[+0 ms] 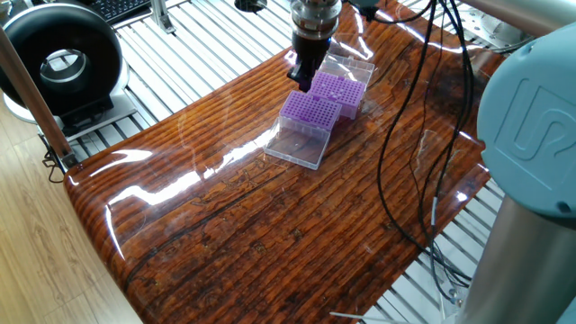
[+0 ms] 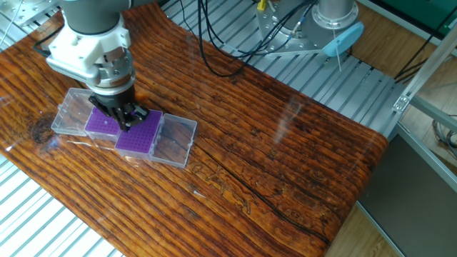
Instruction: Transfer all small pipette tips from one holder to another
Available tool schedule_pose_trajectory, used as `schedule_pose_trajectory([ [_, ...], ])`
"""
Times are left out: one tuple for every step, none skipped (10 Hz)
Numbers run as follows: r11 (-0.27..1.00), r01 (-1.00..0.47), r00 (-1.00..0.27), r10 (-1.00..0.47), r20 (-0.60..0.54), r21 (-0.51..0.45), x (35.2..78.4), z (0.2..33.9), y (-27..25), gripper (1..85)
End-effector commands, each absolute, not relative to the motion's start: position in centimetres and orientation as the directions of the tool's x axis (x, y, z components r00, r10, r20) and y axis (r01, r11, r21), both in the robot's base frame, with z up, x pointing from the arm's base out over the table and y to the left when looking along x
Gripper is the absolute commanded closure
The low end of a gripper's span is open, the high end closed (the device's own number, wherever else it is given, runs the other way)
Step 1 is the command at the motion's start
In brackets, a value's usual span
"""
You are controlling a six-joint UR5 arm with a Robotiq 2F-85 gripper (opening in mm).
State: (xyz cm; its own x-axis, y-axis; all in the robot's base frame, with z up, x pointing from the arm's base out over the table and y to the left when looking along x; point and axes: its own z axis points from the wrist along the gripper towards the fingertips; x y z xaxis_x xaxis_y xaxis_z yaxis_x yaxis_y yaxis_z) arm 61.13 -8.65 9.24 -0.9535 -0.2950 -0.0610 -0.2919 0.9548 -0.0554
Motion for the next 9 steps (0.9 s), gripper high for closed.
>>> schedule_pose_trajectory([
  [0.942, -0.332, -0.941, -0.334, -0.053, -0.046, 61.4, 10.9, -9.8, 84.3],
  [0.939, -0.34, -0.938, -0.343, -0.052, -0.049, 61.5, 11.1, -10.4, 84.3],
  [0.936, -0.347, -0.935, -0.35, -0.053, -0.049, 61.6, 11.1, -11.0, 84.3],
  [0.932, -0.359, -0.931, -0.361, -0.06, -0.044, 61.7, 11.1, -11.6, 84.3],
  [0.927, -0.373, -0.925, -0.375, -0.065, -0.046, 61.9, 11.1, -12.2, 84.3],
  [0.923, -0.383, -0.92, -0.385, -0.072, -0.045, 62.0, 10.9, -12.7, 84.3],
  [0.92, -0.389, -0.916, -0.392, -0.082, -0.045, 62.0, 10.6, -13.2, 84.3],
  [0.915, -0.402, -0.91, -0.404, -0.092, -0.039, 62.1, 10.2, -13.6, 84.3],
  [0.911, -0.41, -0.906, -0.412, -0.098, -0.041, 62.1, 10.0, -14.0, 84.3],
])
